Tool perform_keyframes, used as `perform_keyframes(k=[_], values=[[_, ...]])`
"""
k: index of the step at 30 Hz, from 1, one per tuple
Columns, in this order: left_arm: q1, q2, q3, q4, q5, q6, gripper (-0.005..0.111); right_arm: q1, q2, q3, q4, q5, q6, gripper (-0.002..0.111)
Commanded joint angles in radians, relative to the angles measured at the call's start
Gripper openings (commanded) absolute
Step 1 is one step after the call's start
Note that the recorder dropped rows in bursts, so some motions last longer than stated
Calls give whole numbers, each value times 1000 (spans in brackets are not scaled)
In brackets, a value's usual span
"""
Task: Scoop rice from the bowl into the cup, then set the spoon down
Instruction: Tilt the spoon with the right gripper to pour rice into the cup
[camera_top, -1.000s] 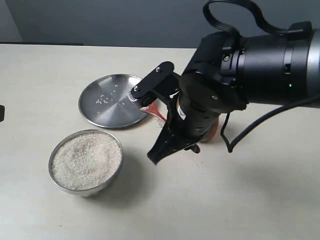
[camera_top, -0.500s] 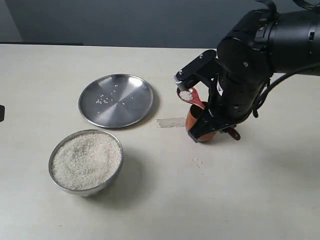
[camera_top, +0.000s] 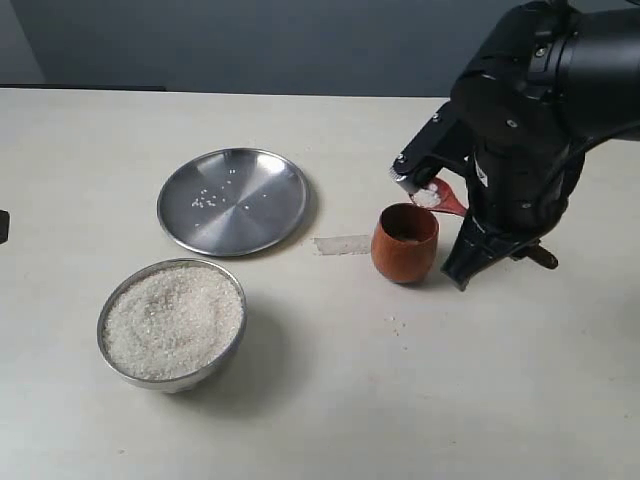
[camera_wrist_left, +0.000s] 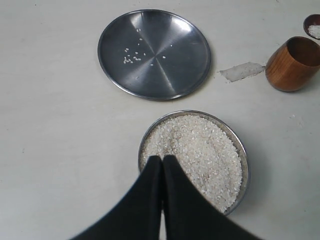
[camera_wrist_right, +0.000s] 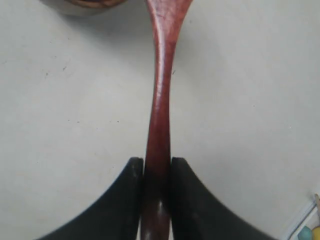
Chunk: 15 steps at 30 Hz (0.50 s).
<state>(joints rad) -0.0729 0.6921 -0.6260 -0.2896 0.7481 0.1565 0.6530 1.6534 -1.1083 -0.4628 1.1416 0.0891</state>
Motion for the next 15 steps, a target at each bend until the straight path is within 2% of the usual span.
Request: perform_keyframes(k=[1, 15], values=[[-4, 2, -5, 3, -9, 1, 0, -1, -9, -4, 5, 19, -34, -1], [-4, 2, -5, 3, -9, 1, 0, 71, -3, -4, -78, 40, -78, -1]])
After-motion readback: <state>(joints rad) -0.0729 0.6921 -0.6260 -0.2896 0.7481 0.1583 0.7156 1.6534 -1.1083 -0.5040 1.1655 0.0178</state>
